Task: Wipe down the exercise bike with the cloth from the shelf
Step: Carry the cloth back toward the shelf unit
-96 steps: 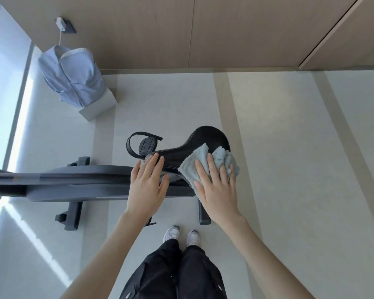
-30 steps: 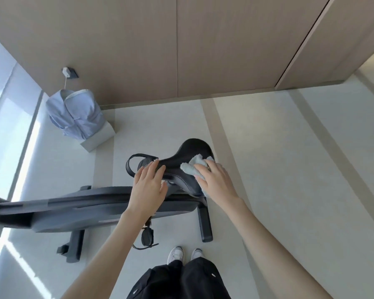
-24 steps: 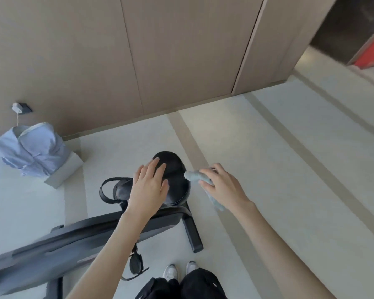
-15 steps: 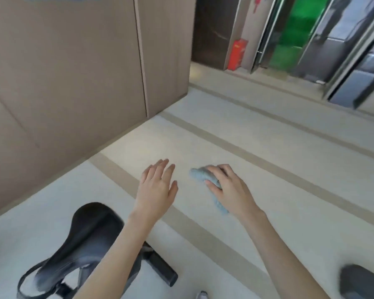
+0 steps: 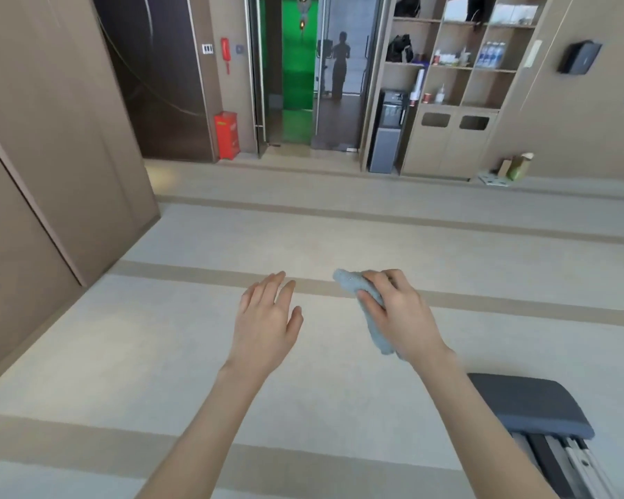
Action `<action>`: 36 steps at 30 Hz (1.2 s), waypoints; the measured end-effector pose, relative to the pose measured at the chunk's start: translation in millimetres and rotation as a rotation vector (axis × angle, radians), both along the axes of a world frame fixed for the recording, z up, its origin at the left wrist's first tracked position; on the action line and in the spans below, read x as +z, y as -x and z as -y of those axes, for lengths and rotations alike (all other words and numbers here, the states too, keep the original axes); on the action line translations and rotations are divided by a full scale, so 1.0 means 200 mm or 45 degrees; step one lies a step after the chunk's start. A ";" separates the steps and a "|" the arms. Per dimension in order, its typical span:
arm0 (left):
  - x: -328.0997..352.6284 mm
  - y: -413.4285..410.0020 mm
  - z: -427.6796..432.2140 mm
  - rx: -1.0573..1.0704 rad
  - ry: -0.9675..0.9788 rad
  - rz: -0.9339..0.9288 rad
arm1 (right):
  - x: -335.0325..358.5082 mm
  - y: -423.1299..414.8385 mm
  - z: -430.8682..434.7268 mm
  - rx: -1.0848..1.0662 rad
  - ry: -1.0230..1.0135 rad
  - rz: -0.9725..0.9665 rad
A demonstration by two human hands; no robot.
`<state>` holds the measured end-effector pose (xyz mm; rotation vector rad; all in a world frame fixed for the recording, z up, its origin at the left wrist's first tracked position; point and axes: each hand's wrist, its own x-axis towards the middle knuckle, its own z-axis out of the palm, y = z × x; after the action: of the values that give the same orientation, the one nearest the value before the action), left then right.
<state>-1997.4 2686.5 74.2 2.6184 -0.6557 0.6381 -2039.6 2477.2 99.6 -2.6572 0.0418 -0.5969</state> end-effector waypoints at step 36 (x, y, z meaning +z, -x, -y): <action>0.01 -2.41 1.91 -0.434 -0.033 0.136 | 0.01 -2.11 1.68 -0.516 -0.047 0.109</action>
<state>-1516.1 2303.7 77.1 2.4235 -1.1176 0.6669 -1617.3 2140.9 101.6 -2.5966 0.5710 -0.8253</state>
